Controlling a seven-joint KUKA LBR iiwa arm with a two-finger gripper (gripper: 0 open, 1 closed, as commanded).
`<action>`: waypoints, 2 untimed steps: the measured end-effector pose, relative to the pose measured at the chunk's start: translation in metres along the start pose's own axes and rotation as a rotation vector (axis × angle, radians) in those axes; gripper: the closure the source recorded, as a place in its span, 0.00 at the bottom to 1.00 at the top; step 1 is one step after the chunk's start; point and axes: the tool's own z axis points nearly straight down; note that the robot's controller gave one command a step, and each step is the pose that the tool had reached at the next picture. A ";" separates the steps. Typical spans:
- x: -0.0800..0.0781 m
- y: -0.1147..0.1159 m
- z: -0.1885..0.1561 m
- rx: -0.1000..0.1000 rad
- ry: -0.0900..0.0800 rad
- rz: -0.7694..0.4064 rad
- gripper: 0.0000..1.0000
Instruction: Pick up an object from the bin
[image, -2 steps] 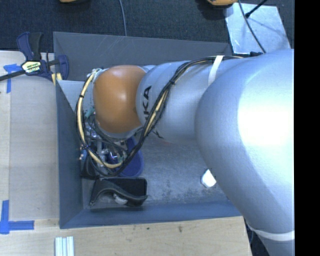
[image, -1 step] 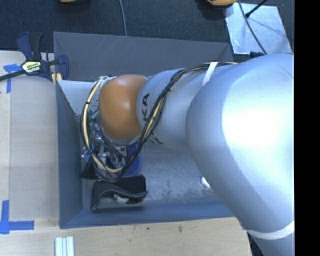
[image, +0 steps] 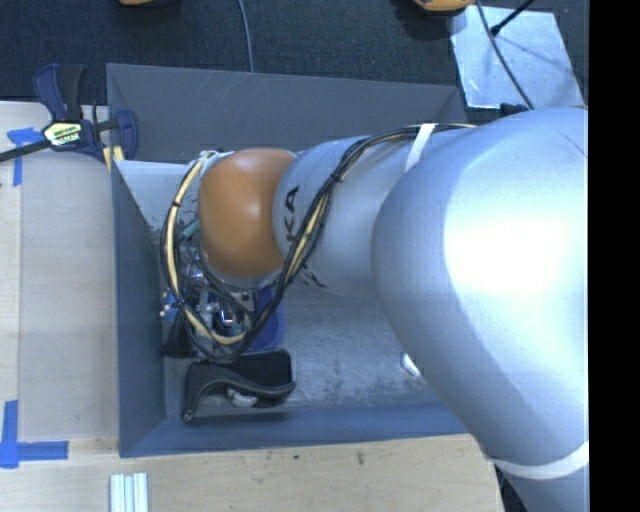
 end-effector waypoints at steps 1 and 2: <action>-0.001 0.000 -0.001 -0.001 -0.002 0.001 1.00; -0.004 0.000 -0.033 0.008 0.028 0.003 1.00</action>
Offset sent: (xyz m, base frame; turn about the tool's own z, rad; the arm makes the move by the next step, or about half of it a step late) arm 0.0000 0.0000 0.0000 0.0000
